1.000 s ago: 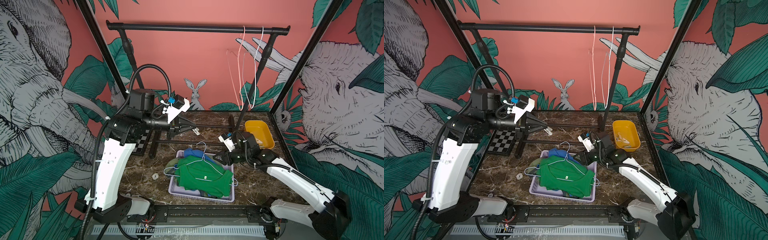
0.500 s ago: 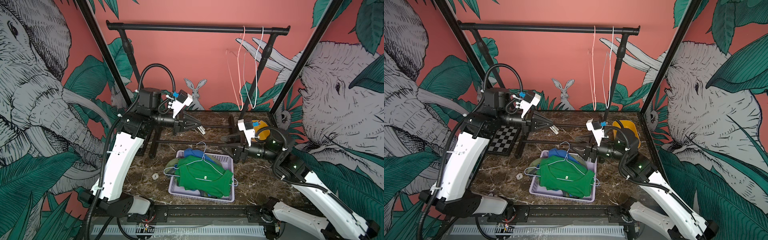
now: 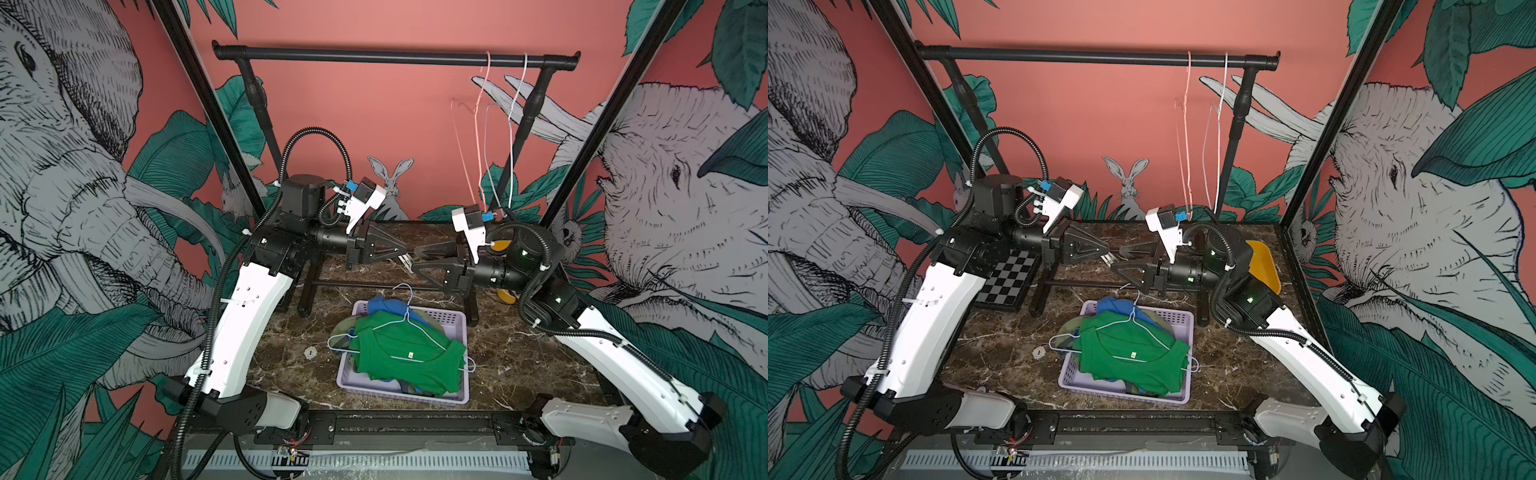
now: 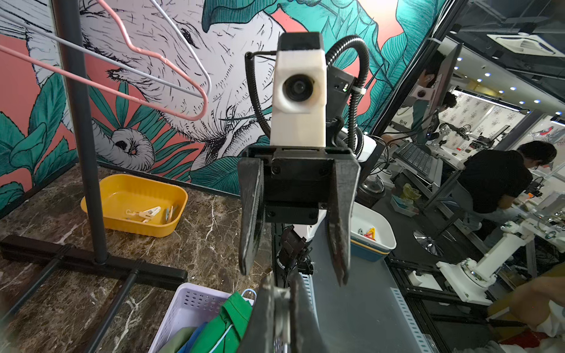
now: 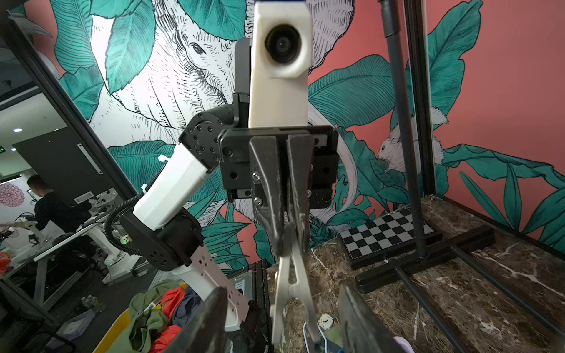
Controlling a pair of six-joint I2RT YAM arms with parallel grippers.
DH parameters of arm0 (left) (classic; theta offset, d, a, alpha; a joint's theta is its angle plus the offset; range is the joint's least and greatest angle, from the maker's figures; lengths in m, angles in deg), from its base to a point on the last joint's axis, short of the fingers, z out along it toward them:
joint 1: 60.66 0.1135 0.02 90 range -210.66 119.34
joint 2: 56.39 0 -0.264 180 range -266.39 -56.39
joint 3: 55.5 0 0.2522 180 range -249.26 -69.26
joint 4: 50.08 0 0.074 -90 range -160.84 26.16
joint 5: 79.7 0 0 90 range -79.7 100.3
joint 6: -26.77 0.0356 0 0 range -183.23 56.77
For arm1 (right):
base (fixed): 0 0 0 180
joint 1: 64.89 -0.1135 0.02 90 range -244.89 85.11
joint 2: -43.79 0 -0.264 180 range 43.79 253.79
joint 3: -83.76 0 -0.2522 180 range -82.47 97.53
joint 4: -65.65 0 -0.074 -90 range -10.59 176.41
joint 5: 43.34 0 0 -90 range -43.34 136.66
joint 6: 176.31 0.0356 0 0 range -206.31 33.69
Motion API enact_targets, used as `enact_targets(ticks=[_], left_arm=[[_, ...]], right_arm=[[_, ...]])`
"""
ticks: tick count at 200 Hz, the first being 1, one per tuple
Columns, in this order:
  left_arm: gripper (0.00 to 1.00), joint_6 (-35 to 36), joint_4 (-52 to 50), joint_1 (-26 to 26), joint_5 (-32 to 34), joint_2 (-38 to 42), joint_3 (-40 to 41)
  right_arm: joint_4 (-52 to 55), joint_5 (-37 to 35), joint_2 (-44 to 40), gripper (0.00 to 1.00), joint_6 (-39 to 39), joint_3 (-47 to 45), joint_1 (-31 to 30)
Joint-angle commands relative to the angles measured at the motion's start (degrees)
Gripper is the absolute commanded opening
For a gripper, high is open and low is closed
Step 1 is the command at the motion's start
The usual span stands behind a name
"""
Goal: Remove the clothespins securing tank tops to the hanger
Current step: Place the clothespin in the storage box.
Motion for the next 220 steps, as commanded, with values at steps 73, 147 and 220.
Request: enact_targets(ticks=[73,147,220], left_arm=[[0.0,-3.61,4.52,-0.23,-3.2,1.65,1.49],[0.02,-3.22,4.07,-0.23,-4.71,2.25,0.43],[0.02,-2.88,4.11,-0.23,-4.53,2.16,0.06]], right_arm=[[-3.12,1.07,2.23,0.52,-0.32,2.96,-1.58],[-2.43,1.34,3.85,0.35,-0.19,3.67,-2.02],[-1.56,0.59,3.26,0.35,-0.54,2.64,-2.15]])
